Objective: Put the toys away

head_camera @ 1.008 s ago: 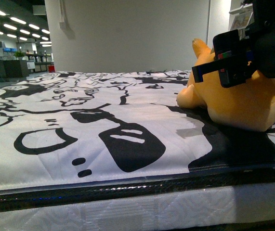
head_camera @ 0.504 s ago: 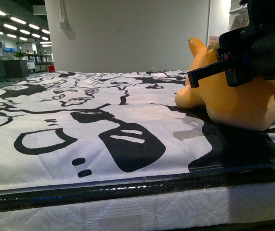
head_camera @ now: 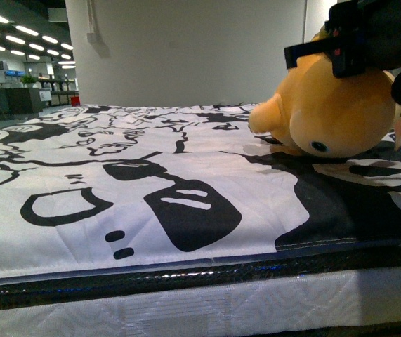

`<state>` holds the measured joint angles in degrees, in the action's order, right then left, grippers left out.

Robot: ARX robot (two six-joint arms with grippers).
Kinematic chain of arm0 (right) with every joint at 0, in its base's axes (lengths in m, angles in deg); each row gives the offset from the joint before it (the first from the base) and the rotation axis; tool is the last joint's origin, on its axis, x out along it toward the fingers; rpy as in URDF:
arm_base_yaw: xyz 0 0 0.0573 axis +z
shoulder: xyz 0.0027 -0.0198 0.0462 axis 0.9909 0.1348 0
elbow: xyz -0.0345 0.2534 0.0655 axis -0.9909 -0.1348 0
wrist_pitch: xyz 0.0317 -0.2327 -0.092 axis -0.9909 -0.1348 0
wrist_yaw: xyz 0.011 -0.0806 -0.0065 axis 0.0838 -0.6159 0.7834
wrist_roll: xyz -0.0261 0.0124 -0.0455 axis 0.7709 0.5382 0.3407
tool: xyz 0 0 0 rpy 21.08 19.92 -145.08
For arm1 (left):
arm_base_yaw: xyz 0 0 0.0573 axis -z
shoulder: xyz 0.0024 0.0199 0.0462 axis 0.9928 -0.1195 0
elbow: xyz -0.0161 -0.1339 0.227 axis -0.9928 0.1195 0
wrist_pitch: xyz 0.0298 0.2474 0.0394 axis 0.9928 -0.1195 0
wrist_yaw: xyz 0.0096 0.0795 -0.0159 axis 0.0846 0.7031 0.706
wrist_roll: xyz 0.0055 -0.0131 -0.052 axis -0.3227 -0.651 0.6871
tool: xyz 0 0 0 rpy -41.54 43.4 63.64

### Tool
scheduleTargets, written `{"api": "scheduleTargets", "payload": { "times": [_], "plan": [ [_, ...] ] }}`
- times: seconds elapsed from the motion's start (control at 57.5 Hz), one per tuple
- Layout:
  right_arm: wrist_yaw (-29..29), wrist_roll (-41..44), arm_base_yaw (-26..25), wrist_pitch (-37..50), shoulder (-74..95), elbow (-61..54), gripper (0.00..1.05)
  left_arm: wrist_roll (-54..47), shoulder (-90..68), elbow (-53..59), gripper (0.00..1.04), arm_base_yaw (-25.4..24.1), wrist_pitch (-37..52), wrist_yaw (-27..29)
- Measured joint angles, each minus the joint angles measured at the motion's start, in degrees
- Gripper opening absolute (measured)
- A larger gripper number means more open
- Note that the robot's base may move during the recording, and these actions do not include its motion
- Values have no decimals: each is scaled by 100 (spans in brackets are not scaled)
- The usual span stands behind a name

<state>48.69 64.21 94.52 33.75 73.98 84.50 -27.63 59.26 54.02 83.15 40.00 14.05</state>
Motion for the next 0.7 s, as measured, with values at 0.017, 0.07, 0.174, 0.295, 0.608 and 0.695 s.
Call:
{"api": "scheduleTargets", "payload": {
  "times": [0.017,0.07,0.174,0.295,0.608,0.695],
  "plan": [
    [74,-33,-44,-20,-11,15,6,0,0,0,98,0,0,0],
    [249,-109,-155,-57,-46,22,6,0,0,0,98,0,0,0],
    [658,-240,-387,-61,-136,20,6,0,0,0,98,0,0,0],
    [1143,-387,-809,-59,-345,17,6,0,0,0,98,0,0,0],
    [2531,-1270,-2149,146,-903,-396,6,0,0,0,98,0,0,0],
    [2800,-1526,-2417,238,-1095,-549,6,0,0,0,98,0,0,0]
  ]
}}
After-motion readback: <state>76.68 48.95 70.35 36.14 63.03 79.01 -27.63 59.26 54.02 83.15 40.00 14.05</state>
